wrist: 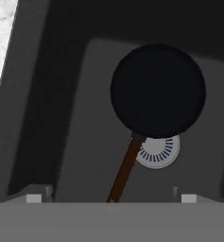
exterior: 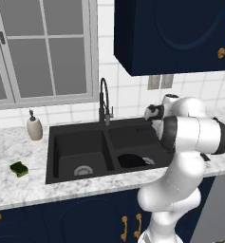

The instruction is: Pick the pan and sponge and place them into the sink. Then turn on the water.

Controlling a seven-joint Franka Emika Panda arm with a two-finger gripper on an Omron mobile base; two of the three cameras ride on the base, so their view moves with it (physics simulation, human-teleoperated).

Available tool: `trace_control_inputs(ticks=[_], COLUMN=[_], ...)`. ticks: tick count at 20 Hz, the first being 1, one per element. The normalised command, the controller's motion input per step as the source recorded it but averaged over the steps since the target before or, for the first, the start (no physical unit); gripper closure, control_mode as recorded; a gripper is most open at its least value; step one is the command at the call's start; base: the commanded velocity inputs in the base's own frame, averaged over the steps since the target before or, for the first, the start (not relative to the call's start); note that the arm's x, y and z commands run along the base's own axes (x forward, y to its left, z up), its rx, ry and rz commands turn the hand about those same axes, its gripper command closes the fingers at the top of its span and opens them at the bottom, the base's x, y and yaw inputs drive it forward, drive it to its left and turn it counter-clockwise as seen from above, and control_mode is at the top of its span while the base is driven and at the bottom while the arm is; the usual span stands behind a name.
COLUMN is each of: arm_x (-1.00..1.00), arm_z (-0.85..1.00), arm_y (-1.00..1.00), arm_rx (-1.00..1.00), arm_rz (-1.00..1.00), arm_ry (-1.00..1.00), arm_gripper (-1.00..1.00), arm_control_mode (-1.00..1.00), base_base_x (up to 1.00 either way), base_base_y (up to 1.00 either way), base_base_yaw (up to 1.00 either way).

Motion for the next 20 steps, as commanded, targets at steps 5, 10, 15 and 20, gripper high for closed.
trace_control_inputs(ticks=[5,10,15,20], arm_x=[-0.62,-0.72,-0.27,-0.03], arm_z=[0.57,0.02,0.15,0.51], arm_y=[0.0,0.08,0.71,0.95], arm_rx=[0.0,0.0,-0.01,0.0], arm_rz=[0.08,-0.52,-0.59,-0.39], arm_ry=[-0.07,-0.26,-0.18,-0.19], arm_gripper=[-1.0,-1.0,-1.0,-1.0], arm_control_mode=[-1.0,-1.0,-1.0,-1.0], base_base_x=[0.0,0.0,0.0,0.0], base_base_y=[0.0,0.0,0.0,0.0], base_base_yaw=[0.0,0.0,0.0,0.0])
